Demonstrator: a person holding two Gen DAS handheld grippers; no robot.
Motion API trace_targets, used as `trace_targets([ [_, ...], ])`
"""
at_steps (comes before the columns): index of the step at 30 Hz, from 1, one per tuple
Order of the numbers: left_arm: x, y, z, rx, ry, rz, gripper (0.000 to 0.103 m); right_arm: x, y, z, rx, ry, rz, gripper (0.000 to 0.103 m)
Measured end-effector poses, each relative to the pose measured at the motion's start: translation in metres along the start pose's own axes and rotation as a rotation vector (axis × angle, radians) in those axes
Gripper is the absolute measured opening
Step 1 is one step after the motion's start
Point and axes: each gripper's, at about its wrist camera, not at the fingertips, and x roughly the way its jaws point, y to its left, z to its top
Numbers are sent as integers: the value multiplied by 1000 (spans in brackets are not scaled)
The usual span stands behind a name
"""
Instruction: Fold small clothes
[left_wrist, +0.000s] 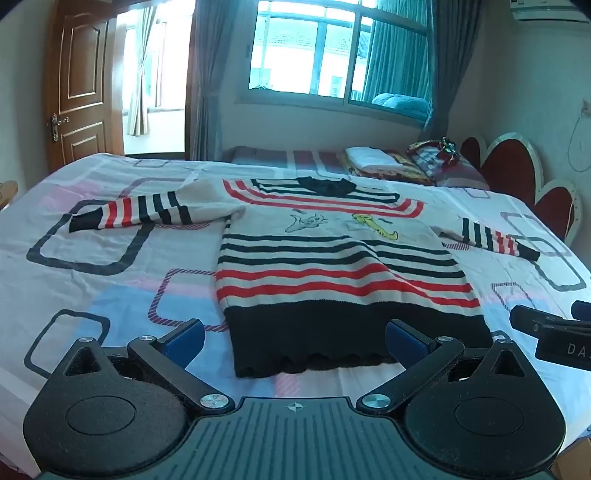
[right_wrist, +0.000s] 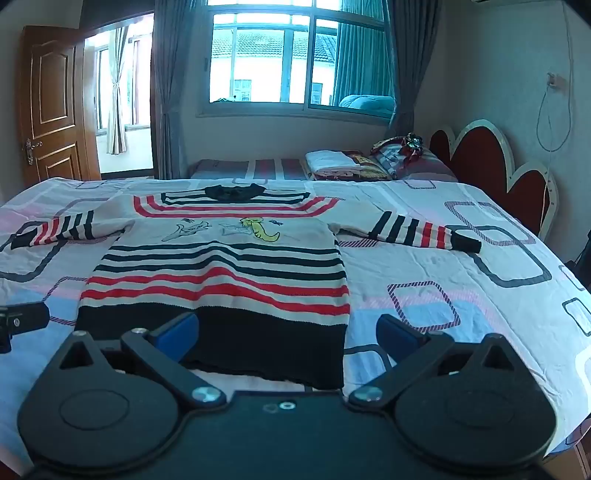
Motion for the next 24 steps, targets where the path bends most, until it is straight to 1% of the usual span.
trace_targets([
  [1, 0, -3, -1, 9, 0, 5, 103, 0, 0, 0, 1, -2, 1, 102],
  [2, -2, -2, -5, -21, -11, -10, 103, -1, 0, 1, 2, -1, 2, 102],
  [7, -6, -5, -14, -31, -12, -9, 103, 0, 1, 1, 3, 1, 9, 102],
  [8, -2, 4, -6, -43, 10, -16, 103, 0, 2, -1, 3, -3, 11, 102],
  [9, -1, 5, -3, -46, 14, -18, 103, 0, 2, -1, 2, -4, 12, 102],
  [24, -2, 4, -1, -43, 14, -13, 103, -3, 0, 2, 2, -6, 16, 102],
])
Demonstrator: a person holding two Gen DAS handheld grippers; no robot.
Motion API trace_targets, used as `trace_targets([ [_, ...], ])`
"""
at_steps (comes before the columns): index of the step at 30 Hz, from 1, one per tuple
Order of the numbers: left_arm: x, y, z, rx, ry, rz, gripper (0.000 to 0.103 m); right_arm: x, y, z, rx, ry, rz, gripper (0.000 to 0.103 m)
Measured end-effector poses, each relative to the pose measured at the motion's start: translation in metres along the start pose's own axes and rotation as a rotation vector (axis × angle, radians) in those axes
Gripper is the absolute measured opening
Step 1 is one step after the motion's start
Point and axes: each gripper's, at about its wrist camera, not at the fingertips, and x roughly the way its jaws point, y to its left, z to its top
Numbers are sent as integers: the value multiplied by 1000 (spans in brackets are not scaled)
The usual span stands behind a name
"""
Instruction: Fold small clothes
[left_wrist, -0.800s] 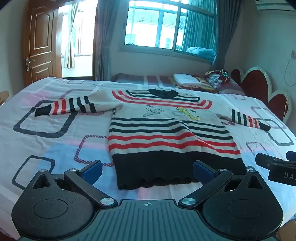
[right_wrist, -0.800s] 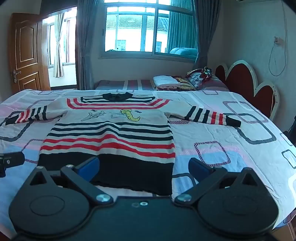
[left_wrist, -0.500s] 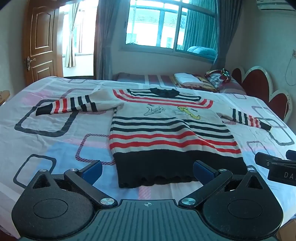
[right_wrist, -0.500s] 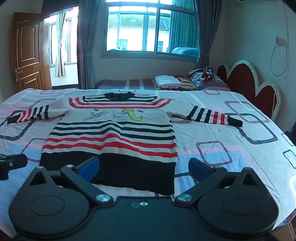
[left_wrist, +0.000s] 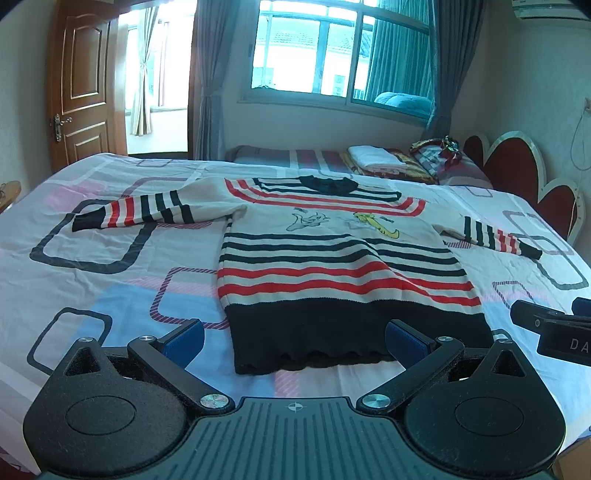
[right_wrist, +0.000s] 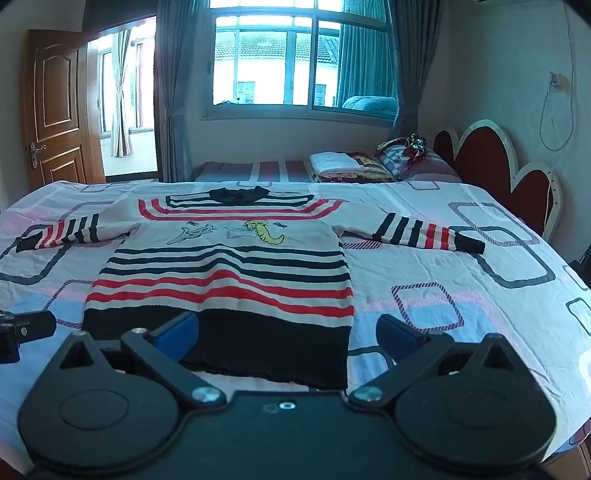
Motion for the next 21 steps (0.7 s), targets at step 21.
trace_targets([
  [21, 6, 0, 0, -8, 7, 7, 103, 4, 0, 2, 14, 1, 6, 102],
])
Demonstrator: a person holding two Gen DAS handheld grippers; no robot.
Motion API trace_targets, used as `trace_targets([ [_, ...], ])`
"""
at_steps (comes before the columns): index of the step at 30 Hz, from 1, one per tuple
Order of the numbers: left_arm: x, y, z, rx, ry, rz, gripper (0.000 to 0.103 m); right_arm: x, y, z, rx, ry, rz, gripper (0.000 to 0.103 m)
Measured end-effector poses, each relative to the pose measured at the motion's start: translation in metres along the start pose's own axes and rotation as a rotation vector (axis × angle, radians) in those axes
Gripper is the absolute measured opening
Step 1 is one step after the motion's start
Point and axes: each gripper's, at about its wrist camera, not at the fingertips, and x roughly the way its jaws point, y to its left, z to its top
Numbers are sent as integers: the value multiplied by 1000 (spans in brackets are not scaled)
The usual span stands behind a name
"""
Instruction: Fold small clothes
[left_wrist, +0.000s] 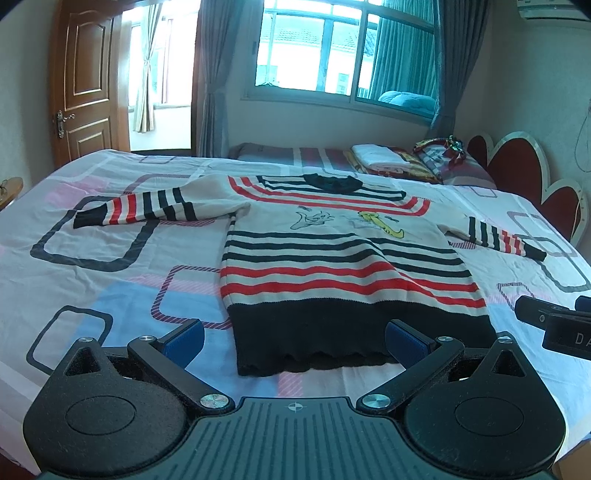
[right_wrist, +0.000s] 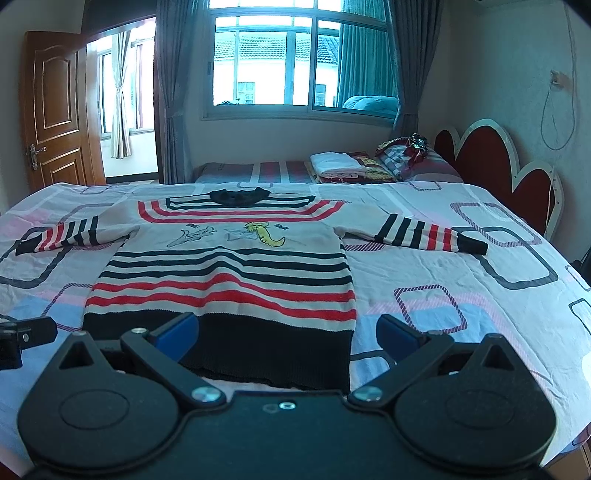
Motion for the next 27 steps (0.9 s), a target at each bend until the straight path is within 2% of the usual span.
trace_targets([
  [27, -2, 1, 1, 0, -5, 0, 103, -1, 3, 1, 3, -9, -5, 102],
])
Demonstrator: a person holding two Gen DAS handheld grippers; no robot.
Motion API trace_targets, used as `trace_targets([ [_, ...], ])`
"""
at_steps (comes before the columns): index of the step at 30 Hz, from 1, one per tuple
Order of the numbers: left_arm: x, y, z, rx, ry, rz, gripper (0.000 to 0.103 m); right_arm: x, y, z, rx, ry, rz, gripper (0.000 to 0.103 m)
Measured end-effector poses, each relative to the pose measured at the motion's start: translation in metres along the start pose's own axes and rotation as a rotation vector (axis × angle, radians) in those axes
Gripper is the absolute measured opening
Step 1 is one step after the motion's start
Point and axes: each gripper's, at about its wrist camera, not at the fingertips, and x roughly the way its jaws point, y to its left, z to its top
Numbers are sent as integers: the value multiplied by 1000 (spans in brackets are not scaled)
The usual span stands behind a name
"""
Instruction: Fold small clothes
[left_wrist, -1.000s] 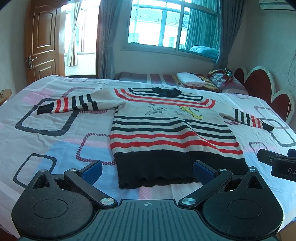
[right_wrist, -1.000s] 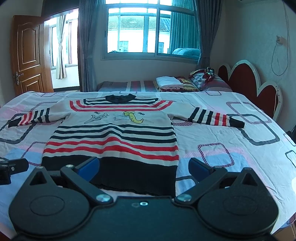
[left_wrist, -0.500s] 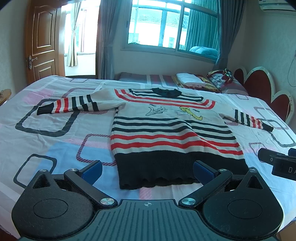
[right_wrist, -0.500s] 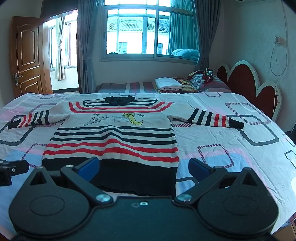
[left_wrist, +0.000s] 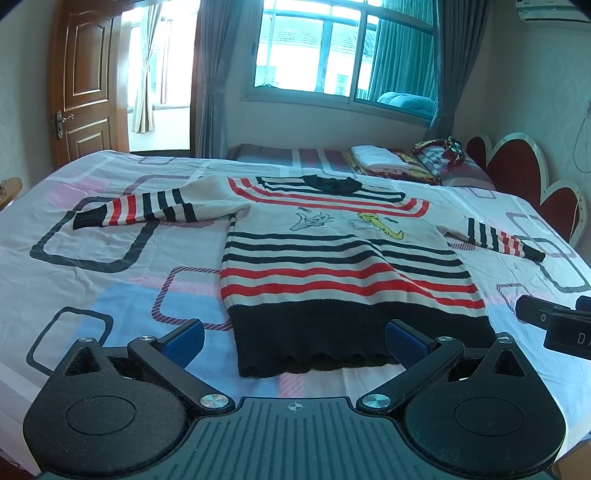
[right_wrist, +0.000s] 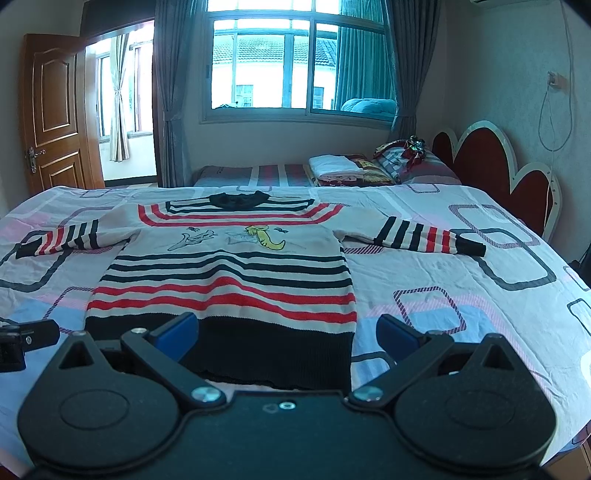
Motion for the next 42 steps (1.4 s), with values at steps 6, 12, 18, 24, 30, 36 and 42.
trace_targets([
  [6, 0, -1, 0, 2, 4, 1, 103, -1, 0, 0, 0, 2, 2, 102],
  [12, 2, -1, 0, 2, 7, 3, 103, -1, 0, 0, 1, 6, 5, 102],
  [18, 2, 1, 0, 1, 10, 1, 103, 1, 1, 2, -4, 8, 10, 102],
  [24, 6, 2, 2, -4, 22, 2, 103, 5, 0, 1, -6, 15, 15, 102],
  [30, 26, 12, 17, -76, 55, 4, 103, 14, -12, 5, 39, 22, 24, 102],
  [36, 75, 17, 52, -49, 38, -34, 103, 48, -77, 26, 190, 39, -6, 102],
  [42, 140, 16, 96, -34, 18, -33, 103, 97, -176, 56, 427, -15, -37, 100],
])
